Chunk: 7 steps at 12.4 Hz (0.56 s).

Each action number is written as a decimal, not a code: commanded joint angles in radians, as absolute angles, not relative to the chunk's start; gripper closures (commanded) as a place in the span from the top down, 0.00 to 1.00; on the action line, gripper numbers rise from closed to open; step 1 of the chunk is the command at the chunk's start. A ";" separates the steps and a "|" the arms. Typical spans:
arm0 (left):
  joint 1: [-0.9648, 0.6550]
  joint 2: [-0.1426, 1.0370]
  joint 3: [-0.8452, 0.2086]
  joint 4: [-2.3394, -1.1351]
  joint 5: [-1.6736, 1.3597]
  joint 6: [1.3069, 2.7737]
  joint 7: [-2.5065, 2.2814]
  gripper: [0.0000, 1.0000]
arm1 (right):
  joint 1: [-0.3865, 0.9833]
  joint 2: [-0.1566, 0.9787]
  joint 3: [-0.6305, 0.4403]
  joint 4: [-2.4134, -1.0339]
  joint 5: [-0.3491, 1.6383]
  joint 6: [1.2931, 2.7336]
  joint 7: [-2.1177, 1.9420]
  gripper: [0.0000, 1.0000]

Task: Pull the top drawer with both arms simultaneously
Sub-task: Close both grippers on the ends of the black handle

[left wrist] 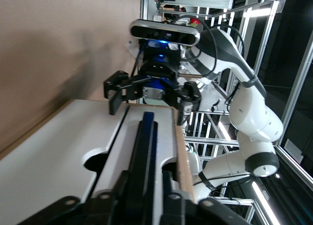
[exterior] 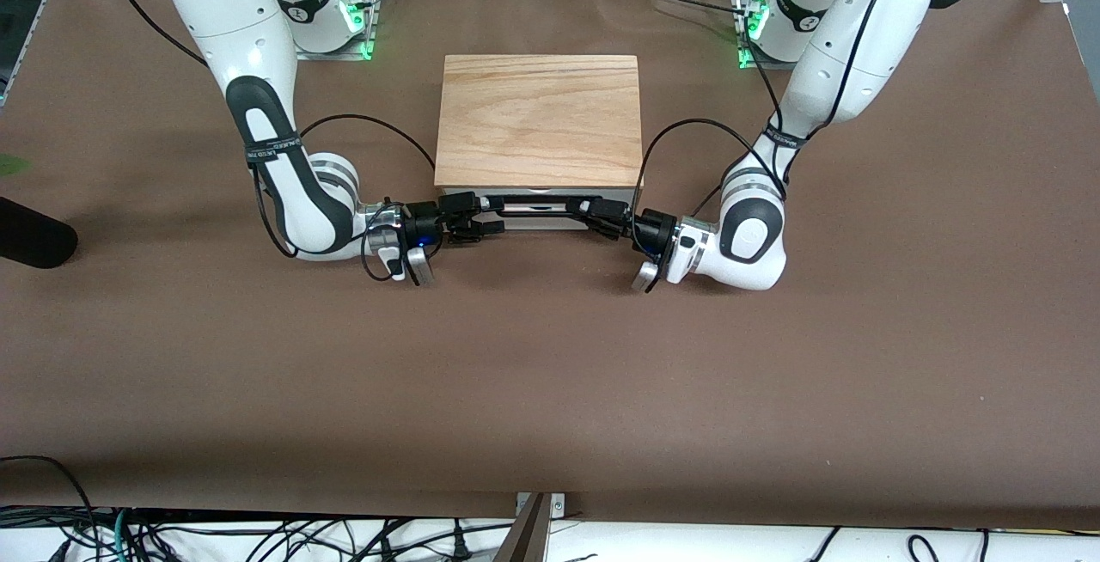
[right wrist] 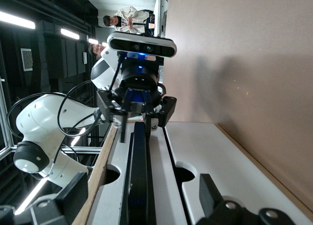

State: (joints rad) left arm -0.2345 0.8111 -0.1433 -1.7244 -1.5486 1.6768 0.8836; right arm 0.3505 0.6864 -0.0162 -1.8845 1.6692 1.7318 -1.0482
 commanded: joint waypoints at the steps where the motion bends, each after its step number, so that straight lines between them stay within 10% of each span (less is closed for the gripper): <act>1: -0.235 0.796 -0.144 -1.744 -1.582 1.657 0.913 0.00 | 0.350 0.673 -0.006 -1.913 1.695 1.709 -1.071 0.92; 7: -0.233 0.796 -0.144 -1.743 -1.582 1.657 0.911 0.00 | 0.345 0.667 -0.006 -1.919 1.695 1.683 -1.072 0.44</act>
